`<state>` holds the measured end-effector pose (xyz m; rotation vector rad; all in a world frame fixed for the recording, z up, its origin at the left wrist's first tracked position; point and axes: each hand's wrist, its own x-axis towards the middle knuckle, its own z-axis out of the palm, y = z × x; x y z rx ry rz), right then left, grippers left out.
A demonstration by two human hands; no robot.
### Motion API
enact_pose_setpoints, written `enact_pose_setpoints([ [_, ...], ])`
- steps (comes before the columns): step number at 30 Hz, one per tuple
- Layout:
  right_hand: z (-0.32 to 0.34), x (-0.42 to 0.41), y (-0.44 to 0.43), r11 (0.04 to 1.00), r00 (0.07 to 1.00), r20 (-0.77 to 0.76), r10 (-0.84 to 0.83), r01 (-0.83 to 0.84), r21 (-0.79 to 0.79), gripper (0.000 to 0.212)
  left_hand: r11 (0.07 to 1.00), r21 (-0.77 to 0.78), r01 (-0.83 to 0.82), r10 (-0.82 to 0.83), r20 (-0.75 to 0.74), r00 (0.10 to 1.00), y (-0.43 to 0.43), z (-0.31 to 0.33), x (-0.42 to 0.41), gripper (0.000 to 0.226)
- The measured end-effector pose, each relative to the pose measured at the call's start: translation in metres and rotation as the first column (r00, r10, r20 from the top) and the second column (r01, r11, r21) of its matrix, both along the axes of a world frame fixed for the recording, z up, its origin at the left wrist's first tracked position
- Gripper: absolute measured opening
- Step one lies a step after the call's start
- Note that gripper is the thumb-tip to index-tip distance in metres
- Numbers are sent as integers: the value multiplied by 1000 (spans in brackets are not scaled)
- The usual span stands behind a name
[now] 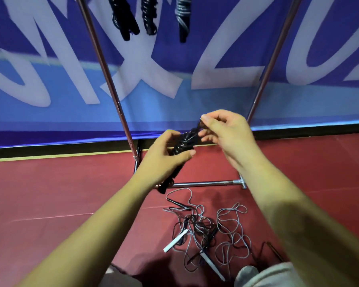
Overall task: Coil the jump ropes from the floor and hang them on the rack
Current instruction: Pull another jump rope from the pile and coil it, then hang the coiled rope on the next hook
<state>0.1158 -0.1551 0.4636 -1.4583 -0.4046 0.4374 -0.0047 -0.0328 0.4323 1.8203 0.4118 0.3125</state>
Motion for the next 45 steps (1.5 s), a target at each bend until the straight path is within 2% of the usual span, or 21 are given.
enact_pose_setpoints([
  [4,55,25,12,998,992,114,44,-49,39,16,994,103,-38,33,51,998,18,48,33,34],
  [7,104,44,15,994,984,173,48,-63,85,14,993,120,8,-20,94,995,26,87,57,35],
  [11,155,65,19,996,972,233,24,-42,74,6,990,137,43,-65,167,984,31,123,86,56],
  [15,198,85,23,999,951,308,7,-18,33,10,984,171,46,-90,255,963,25,152,111,34],
  [18,221,102,27,1000,941,337,-17,21,-10,11,989,151,-2,-41,281,959,19,176,126,39],
  [21,235,124,35,995,928,369,-59,83,-50,12,979,180,-92,34,304,952,24,199,146,21],
  [23,247,136,45,989,909,404,-98,135,-64,19,974,180,-141,78,316,946,29,212,158,16],
  [27,278,158,65,965,845,502,-184,253,-71,17,970,153,-191,138,303,943,34,241,180,28],
  [30,293,174,79,938,789,579,-207,327,-111,22,971,122,-208,167,282,945,45,256,194,60],
  [31,295,180,83,928,776,595,-208,349,-132,25,969,127,-214,172,282,944,49,259,197,62],
  [36,291,205,99,902,798,575,-180,367,-227,20,970,126,-208,170,264,949,62,258,214,28],
  [43,269,208,98,944,926,309,-215,278,-176,28,980,100,-173,150,207,967,65,231,238,32],
  [45,256,212,95,924,899,376,-226,320,-209,26,963,178,-201,175,153,973,72,219,245,41],
])
